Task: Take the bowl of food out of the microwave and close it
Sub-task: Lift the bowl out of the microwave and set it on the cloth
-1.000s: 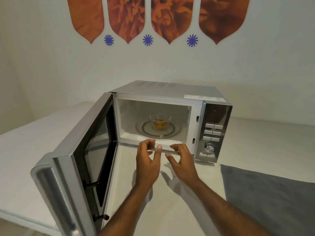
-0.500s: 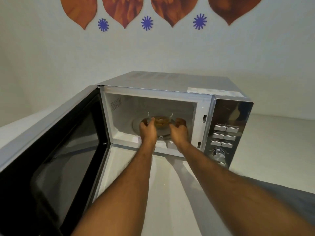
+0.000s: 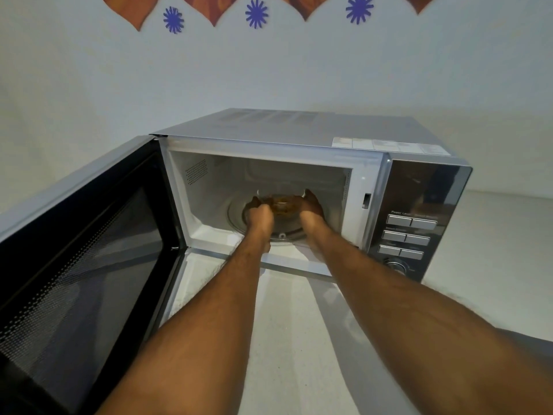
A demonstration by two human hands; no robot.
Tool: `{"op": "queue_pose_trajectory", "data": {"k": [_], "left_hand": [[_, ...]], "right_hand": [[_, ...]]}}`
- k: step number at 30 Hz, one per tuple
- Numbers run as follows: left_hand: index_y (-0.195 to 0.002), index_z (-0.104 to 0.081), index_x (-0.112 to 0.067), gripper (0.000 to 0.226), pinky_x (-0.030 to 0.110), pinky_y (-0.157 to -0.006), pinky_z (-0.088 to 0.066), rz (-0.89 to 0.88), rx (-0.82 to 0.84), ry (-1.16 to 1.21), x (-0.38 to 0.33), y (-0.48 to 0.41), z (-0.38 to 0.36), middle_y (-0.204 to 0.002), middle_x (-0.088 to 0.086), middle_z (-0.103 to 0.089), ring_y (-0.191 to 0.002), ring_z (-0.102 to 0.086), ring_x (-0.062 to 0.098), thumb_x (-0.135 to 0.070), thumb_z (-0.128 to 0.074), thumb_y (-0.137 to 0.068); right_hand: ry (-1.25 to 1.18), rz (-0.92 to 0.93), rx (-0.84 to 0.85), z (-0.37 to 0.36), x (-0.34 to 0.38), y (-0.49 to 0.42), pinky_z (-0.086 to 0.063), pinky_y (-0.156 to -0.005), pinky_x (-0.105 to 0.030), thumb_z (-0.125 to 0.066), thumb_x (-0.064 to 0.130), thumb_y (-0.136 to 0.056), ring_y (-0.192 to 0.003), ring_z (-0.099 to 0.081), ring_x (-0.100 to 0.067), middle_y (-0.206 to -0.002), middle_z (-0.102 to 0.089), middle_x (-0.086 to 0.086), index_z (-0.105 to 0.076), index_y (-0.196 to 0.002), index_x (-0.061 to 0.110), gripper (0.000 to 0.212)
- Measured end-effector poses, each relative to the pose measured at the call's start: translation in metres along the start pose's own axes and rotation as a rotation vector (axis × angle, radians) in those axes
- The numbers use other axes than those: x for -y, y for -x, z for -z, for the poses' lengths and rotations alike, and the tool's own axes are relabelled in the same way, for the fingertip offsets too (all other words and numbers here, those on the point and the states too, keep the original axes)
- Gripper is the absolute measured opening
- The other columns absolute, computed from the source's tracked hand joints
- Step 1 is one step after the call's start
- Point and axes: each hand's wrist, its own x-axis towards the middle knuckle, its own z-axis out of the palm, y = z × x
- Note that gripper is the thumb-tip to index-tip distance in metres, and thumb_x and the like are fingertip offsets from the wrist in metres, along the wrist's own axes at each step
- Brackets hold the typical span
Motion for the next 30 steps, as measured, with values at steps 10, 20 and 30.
{"op": "queue_pose_trajectory", "data": {"k": [10,20,30], "left_hand": [[-0.137,-0.043,-0.016,0.038,0.049,-0.101,-0.052,-0.214,-0.103,0.154,0.005,0.026,-0.002,-0.131,0.014,-0.058,-0.116,-0.06,0.03,-0.017,-0.044,-0.099],[-0.14,-0.043,-0.019,0.043,0.051,-0.108,-0.044,-0.287,-0.126,0.215,0.042,0.102,0.032,-0.142,0.009,-0.053,-0.128,-0.054,0.031,-0.018,-0.051,-0.099],[-0.135,-0.049,-0.033,0.052,0.056,-0.102,-0.049,-0.249,0.153,0.035,0.102,0.193,0.093,-0.132,0.002,-0.062,-0.122,-0.06,0.026,-0.027,-0.057,-0.084]], "right_hand": [[-0.406,-0.05,-0.033,0.007,-0.007,0.052,-0.051,-0.099,-0.045,-0.049,0.014,-0.097,-0.107,-0.066,-0.03,-0.114,-0.07,-0.016,-0.066,-0.116,0.007,0.027],[-0.498,0.036,0.033,0.024,-0.021,0.137,-0.054,-0.092,-0.04,-0.049,0.004,-0.097,-0.119,-0.06,-0.035,-0.133,-0.058,-0.017,-0.048,-0.133,0.012,0.037],[-0.519,-0.002,0.014,0.054,-0.069,0.246,-0.057,-0.068,-0.022,-0.053,-0.001,-0.093,-0.089,-0.072,-0.01,-0.104,-0.073,0.008,-0.067,-0.108,0.029,0.037]]}}
